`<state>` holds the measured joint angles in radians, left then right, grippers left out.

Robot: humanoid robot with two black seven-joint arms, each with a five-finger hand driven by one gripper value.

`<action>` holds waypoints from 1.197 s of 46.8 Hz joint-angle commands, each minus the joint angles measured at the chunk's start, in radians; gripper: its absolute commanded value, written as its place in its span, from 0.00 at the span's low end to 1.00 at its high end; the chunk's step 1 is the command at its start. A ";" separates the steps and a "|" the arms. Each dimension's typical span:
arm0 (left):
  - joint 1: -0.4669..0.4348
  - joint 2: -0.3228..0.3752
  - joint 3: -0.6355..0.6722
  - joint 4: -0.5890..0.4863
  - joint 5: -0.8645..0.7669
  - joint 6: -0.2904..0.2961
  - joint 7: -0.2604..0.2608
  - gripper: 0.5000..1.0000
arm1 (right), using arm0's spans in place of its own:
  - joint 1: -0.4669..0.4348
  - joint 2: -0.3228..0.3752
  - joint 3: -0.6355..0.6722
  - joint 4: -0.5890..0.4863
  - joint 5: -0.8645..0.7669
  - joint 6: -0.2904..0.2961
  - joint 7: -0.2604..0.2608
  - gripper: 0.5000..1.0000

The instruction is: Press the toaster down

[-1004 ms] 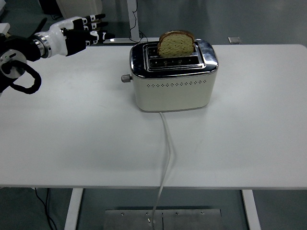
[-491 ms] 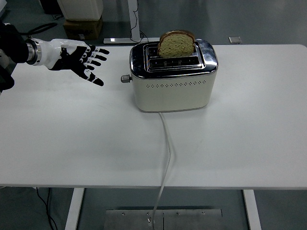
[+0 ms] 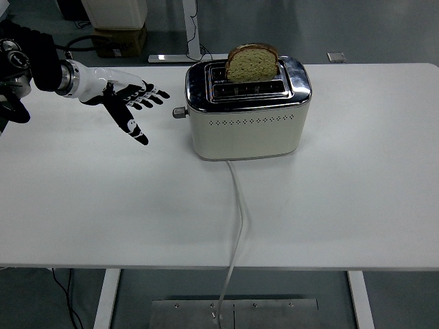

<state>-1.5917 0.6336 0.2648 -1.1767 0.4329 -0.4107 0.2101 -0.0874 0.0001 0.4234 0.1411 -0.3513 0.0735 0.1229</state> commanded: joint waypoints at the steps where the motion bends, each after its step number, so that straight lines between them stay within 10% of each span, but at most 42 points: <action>1: 0.001 -0.011 0.001 0.002 0.003 0.001 0.000 1.00 | 0.000 0.000 0.000 0.000 0.000 0.000 0.000 1.00; 56: 0.035 -0.051 0.024 0.071 0.030 0.003 0.000 1.00 | 0.000 0.000 0.002 0.000 0.000 0.000 0.001 1.00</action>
<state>-1.5571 0.5845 0.2883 -1.1105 0.4634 -0.4080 0.2101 -0.0876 0.0000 0.4243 0.1411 -0.3513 0.0738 0.1230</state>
